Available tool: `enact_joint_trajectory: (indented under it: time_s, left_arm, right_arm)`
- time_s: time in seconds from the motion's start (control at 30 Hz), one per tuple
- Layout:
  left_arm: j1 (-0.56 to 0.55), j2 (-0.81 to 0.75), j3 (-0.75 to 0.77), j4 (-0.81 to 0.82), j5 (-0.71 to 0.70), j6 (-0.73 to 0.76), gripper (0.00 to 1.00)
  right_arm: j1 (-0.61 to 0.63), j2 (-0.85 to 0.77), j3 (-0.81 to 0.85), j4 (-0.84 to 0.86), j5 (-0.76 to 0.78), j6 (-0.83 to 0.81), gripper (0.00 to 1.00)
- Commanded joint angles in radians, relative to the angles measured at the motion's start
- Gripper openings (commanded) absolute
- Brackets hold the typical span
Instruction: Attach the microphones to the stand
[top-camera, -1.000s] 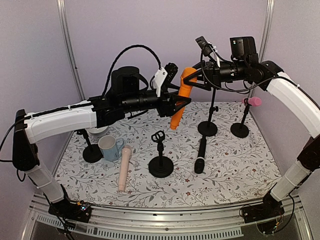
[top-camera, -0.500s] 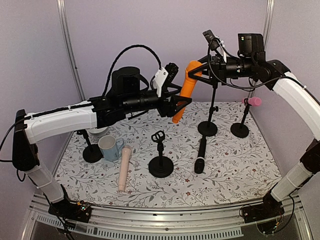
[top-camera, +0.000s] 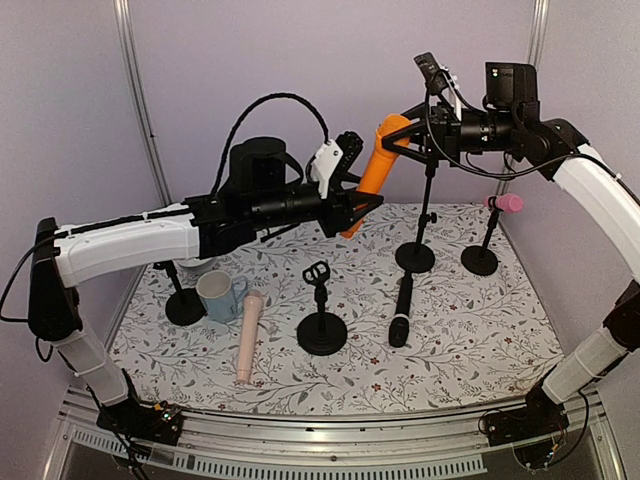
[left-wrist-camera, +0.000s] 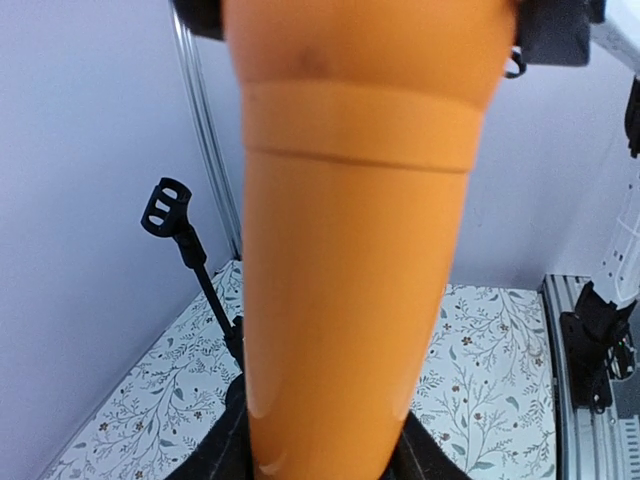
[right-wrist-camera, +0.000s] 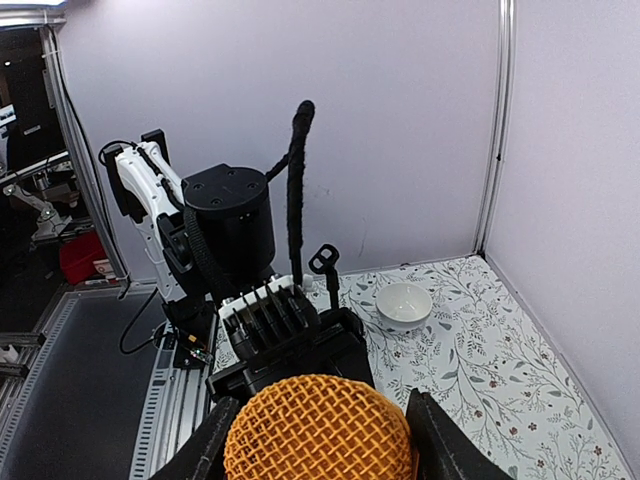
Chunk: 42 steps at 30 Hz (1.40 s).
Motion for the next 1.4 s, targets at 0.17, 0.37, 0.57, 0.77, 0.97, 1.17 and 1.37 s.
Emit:
enact_joint_trajectory:
  time_s: [0.17,0.37,0.57,0.77,0.97,1.17,1.37]
  left_arm:
    - [-0.004,-0.006,0.032,-0.003,0.037,0.031,0.26]
    - [-0.006,-0.013,0.048,-0.063,0.032,0.055,0.22]
    - [-0.015,-0.002,0.075,-0.113,0.011,0.084,0.21]
    - [-0.024,0.001,0.083,-0.128,-0.007,0.089,0.21]
    - [-0.027,0.002,0.081,-0.131,-0.013,0.094,0.21]
    - [-0.029,0.007,0.085,-0.130,-0.013,0.092,0.21]
    - [-0.030,0.009,0.081,-0.131,-0.017,0.091,0.23]
  right_arm:
    - [-0.006,-0.037,-0.003,-0.076,-0.021,-0.100,0.71]
    - [-0.006,-0.035,0.013,-0.181,0.013,-0.208,0.86]
    - [0.000,-0.016,0.029,-0.156,0.006,-0.168,0.86]
    - [0.020,0.040,0.099,-0.203,0.032,-0.173,0.78]
    - [0.022,0.049,0.095,-0.205,0.041,-0.176,0.68]
    - [0.022,0.057,0.095,-0.203,0.044,-0.171,0.60]
    - [0.022,0.061,0.094,-0.182,0.053,-0.159,0.43]
